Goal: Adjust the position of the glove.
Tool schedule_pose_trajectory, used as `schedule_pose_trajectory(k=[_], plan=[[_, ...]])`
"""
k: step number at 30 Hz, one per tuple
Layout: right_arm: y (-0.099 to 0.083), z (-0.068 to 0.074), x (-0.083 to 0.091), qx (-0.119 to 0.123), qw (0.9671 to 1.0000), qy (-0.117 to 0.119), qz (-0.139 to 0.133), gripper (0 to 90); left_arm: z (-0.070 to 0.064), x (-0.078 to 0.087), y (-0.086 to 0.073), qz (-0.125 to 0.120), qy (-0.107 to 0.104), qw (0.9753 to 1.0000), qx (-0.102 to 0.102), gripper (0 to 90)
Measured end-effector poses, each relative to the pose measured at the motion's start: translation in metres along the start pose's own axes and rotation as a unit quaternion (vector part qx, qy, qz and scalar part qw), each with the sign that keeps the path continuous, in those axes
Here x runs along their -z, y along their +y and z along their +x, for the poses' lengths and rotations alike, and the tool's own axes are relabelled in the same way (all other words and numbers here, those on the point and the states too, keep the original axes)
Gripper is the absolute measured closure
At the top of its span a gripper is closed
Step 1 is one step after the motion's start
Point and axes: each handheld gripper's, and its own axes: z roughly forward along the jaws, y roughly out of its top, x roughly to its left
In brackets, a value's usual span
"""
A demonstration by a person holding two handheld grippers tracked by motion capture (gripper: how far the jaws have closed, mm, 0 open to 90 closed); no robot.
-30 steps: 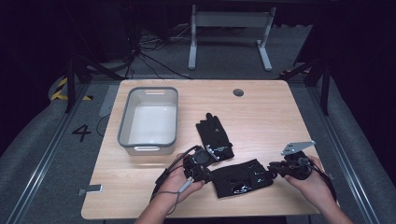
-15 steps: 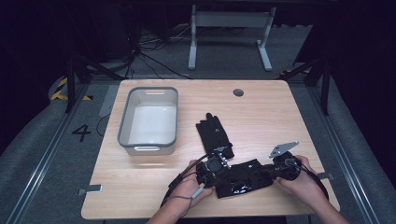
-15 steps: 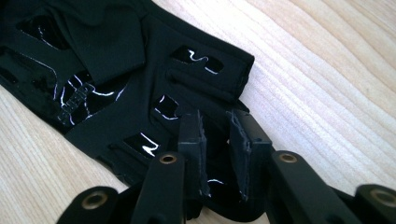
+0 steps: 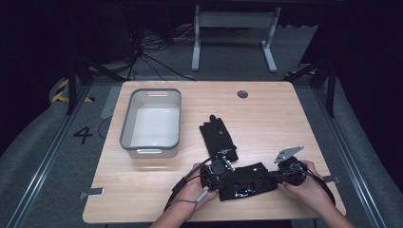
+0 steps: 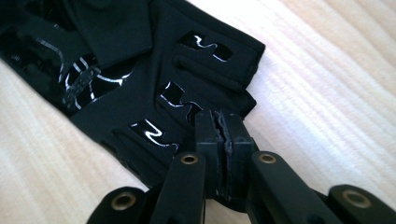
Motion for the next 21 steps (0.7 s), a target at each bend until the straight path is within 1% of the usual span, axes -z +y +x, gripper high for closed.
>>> schedule_pose_trajectory(k=[2, 4, 5, 6, 7, 9, 10, 12, 13, 14, 15, 16, 17, 18, 19, 21], plan=[[-0.001, 0.002, 0.0, 0.001, 1.0, 0.003, 0.002, 87.4, 0.002, 0.001, -0.001, -0.001, 0.006, 1.0, 0.002, 89.8], [-0.003, 0.007, 0.001, 0.004, 0.9999, 0.01, 0.004, 87.5, 0.004, 0.003, -0.002, 0.001, 0.011, 0.9999, 0.007, 89.7], [-0.004, 0.012, 0.002, 0.005, 0.9999, 0.015, 0.008, 87.5, 0.006, 0.004, -0.004, 0.0, 0.011, 0.9999, 0.01, 89.7], [-0.004, 0.012, 0.002, 0.005, 0.9999, 0.015, 0.008, 87.5, 0.006, 0.004, -0.004, 0.0, 0.011, 0.9999, 0.01, 89.7], [-0.005, 0.016, 0.003, 0.007, 0.9997, 0.019, 0.011, 87.5, 0.007, 0.005, -0.005, -0.001, 0.012, 0.9999, 0.012, 89.6], [-0.004, 0.018, 0.004, 0.014, 0.9996, 0.02, 0.012, 87.6, 0.008, 0.006, -0.005, -0.001, 0.009, 0.9999, 0.012, 88.3], [-0.004, 0.018, 0.006, 0.015, 0.9997, 0.018, 0.009, 87.7, 0.008, 0.007, -0.005, -0.003, 0.006, 0.9999, 0.011, 86.5], [-0.001, 0.016, 0.01, 0.014, 0.9998, 0.015, -0.001, 88.9, 0.009, 0.01, -0.006, -0.01, 0.006, 0.9998, 0.014, 81.3], [0.001, 0.015, 0.013, 0.014, 0.9998, 0.014, -0.006, 89.0, 0.01, 0.015, -0.007, -0.015, 0.013, 0.9997, 0.016, 78.0], [0.001, 0.015, 0.013, 0.014, 0.9998, 0.014, -0.006, 89.0, 0.01, 0.015, -0.007, -0.015, 0.013, 0.9997, 0.016, 75.0], [0.005, 0.012, 0.018, 0.012, 0.9998, 0.011, -0.015, 89.0, 0.011, 0.017, -0.008, -0.019, 0.014, 0.9995, 0.019, 73.5], [0.008, 0.011, 0.02, 0.013, 0.9997, 0.009, -0.019, 89.0, 0.014, 0.023, -0.01, -0.03, 0.013, 0.9991, 0.027, 72.7], [0.01, 0.011, 0.022, 0.013, 0.9996, 0.009, -0.024, 88.9, 0.014, 0.023, -0.01, -0.03, 0.013, 0.9991, 0.027, 72.0], [0.013, 0.011, 0.023, 0.013, 0.9995, 0.009, -0.026, 88.8, 0.017, 0.03, -0.011, -0.041, 0.012, 0.9985, 0.034, 71.5], [0.016, 0.01, 0.024, 0.016, 0.9994, 0.008, -0.03, 88.0, 0.018, 0.033, -0.012, -0.047, 0.011, 0.9981, 0.039, 70.9], [0.021, 0.01, 0.026, 0.011, 0.9992, 0.007, -0.037, 86.6, 0.02, 0.036, -0.013, -0.05, 0.012, 0.9977, 0.043, 70.0]])
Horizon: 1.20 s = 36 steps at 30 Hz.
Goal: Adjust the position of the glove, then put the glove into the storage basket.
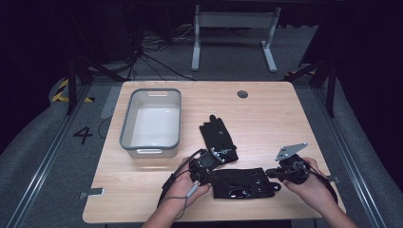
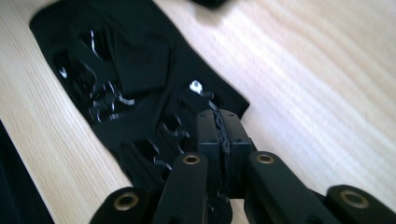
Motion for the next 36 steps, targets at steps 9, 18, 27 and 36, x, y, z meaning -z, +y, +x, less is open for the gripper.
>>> schedule_pose_trajectory(k=[9, 18, 27, 36], plan=[[0.015, -0.007, 0.004, -0.002, 0.9999, -0.012, -0.009, 77.3, 0.013, 0.018, -0.006, -0.014, 0.006, 0.9995, 0.026, 68.0], [0.012, -0.014, 0.005, -0.009, 0.9997, -0.016, -0.017, 73.8, 0.013, 0.019, 0.001, -0.034, 0.021, 0.9988, 0.028, 69.7], [-0.002, -0.022, 0.016, -0.037, 0.9981, -0.034, -0.035, 72.3, 0.028, 0.016, 0.042, -0.054, 0.035, 0.9954, 0.071, 64.9], [-0.021, -0.029, 0.027, -0.058, 0.9962, -0.054, -0.037, 70.5, 0.059, -0.014, 0.077, -0.042, 0.075, 0.9878, 0.129, 58.5]])
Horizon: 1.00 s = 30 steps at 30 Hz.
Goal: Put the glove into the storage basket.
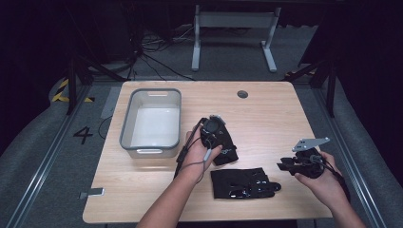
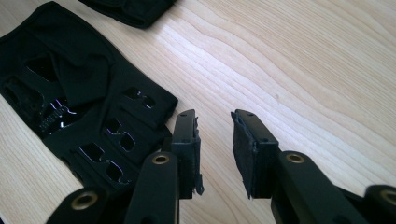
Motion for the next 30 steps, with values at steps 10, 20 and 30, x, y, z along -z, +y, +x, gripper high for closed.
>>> schedule_pose_trajectory(k=[10, 20, 30], plan=[[-0.005, -0.003, 0.002, -0.007, 1.0, -0.004, -0.004, 68.9, 0.008, -0.026, 0.01, -0.001, 0.012, 0.9994, 0.033, 52.3], [-0.003, -0.001, -0.001, -0.001, 0.9998, 0.019, -0.008, 68.2, 0.006, -0.046, 0.014, 0.013, 0.031, 0.9987, 0.037, 46.4], [-0.003, 0.004, -0.002, 0.009, 0.9993, 0.036, -0.011, 67.5, -0.001, -0.051, 0.015, 0.022, 0.069, 0.9973, 0.013, 53.4]])
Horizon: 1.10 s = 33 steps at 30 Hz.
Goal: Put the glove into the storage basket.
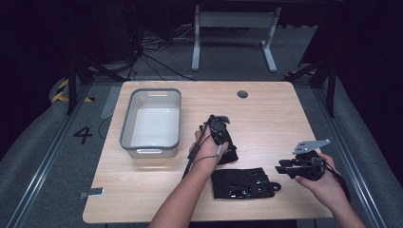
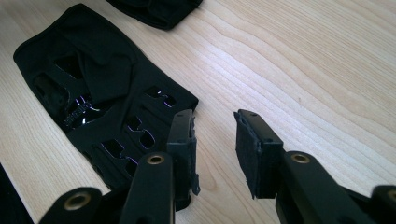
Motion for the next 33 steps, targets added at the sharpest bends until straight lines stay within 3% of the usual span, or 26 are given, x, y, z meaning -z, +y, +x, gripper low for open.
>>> schedule_pose_trajectory(k=[10, 13, 15, 18, 22, 25, 28, 33], plan=[[-0.001, 0.0, -0.001, -0.001, 1.0, 0.004, -0.001, 67.5, -0.004, 0.0, 0.003, 0.015, 0.03, 0.9993, -0.018, 68.6], [-0.001, -0.001, -0.001, -0.002, 1.0, 0.004, -0.001, 67.5, -0.004, 0.0, 0.003, 0.013, 0.036, 0.9988, -0.03, 74.9], [-0.002, -0.002, -0.001, -0.004, 1.0, 0.004, -0.002, 67.5, -0.004, 0.0, 0.003, 0.014, 0.039, 0.9981, -0.046, 76.7], [-0.003, -0.003, -0.001, -0.007, 1.0, 0.005, -0.003, 67.5, -0.006, 0.0, 0.004, 0.017, 0.043, 0.9975, -0.053, 78.1], [-0.003, -0.005, -0.002, -0.009, 0.9999, 0.005, -0.002, 67.5, 0.001, 0.002, 0.005, 0.016, 0.018, 0.9988, -0.041, 79.7], [-0.004, -0.005, -0.002, -0.009, 0.9999, 0.005, -0.003, 67.5, 0.002, 0.007, 0.004, 0.003, 0.015, 0.9978, -0.065, 79.9], [-0.004, -0.006, -0.003, -0.01, 0.9999, 0.004, -0.002, 67.5, 0.0, 0.013, 0.004, -0.004, 0.009, 0.9975, -0.07, 79.9], [-0.004, -0.004, -0.006, -0.008, 1.0, 0.005, 0.0, 67.6, -0.004, 0.035, 0.002, -0.034, -0.01, 0.996, -0.082, 79.9]])
